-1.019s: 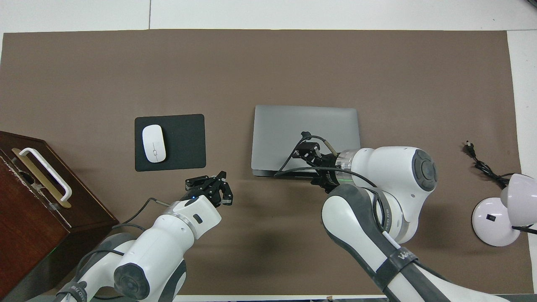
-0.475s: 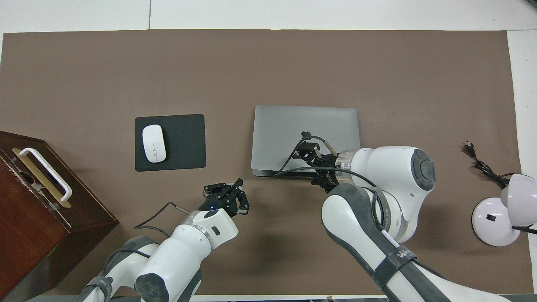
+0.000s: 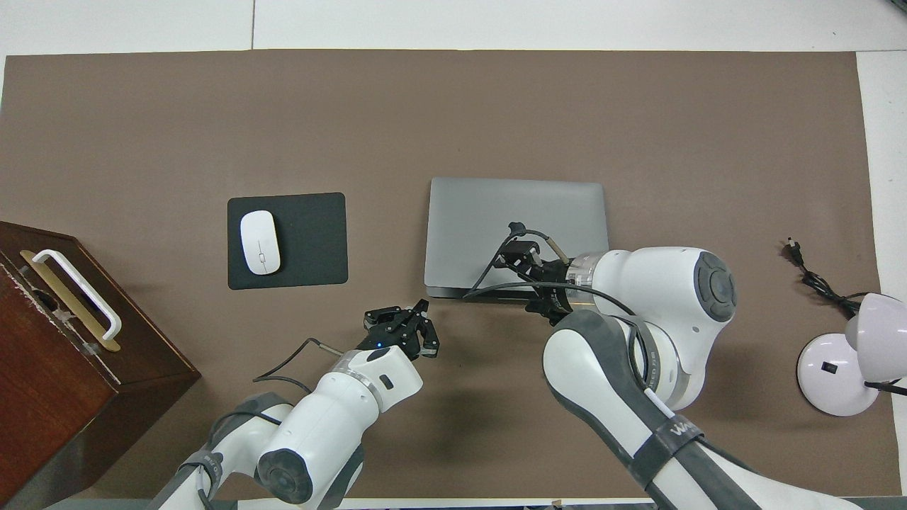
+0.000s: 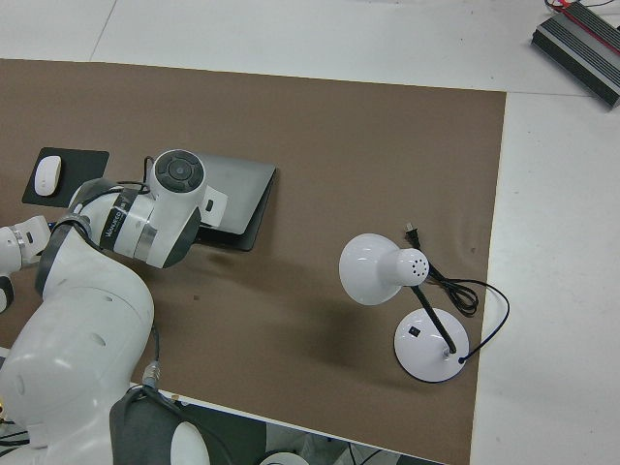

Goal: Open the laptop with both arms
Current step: 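Move the left gripper to the laptop's near corner to hold the base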

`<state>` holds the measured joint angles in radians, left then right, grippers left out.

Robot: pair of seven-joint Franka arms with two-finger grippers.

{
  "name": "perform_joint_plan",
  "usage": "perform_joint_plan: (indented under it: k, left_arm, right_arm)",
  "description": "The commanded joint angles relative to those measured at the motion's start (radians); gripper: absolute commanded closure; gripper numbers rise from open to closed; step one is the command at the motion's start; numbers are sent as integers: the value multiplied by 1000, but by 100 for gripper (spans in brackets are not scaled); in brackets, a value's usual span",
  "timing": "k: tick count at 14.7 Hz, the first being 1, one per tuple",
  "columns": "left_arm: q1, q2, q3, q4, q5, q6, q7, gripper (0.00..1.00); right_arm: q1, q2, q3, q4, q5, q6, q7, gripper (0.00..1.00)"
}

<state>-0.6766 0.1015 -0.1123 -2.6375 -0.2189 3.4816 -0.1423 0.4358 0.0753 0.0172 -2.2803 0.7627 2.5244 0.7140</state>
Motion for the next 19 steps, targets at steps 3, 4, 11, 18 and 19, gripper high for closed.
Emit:
perform_joint_plan:
  k: [3,4,11,18,19]
  left_arm:
    - [-6,87,16,80,-20,24,4,100]
    - [-3,89,16,86,-20,24,7,100]
    - [0,113,20,113,-19,24,13,100]
    - [5,184,23,172,-16,24,21,100]
    - [5,191,23,177,-16,24,23,100]
  right_arm:
    - [-2,-3,1,-7,29,17,-42,0]
    - [-2,-3,1,-7,29,17,-42,0]
    - [-2,-3,1,-7,29,17,-44,0]
    - [-2,-3,1,-7,29,19,-44,0]
    - [-2,-3,1,-5,29,20,-44,0]
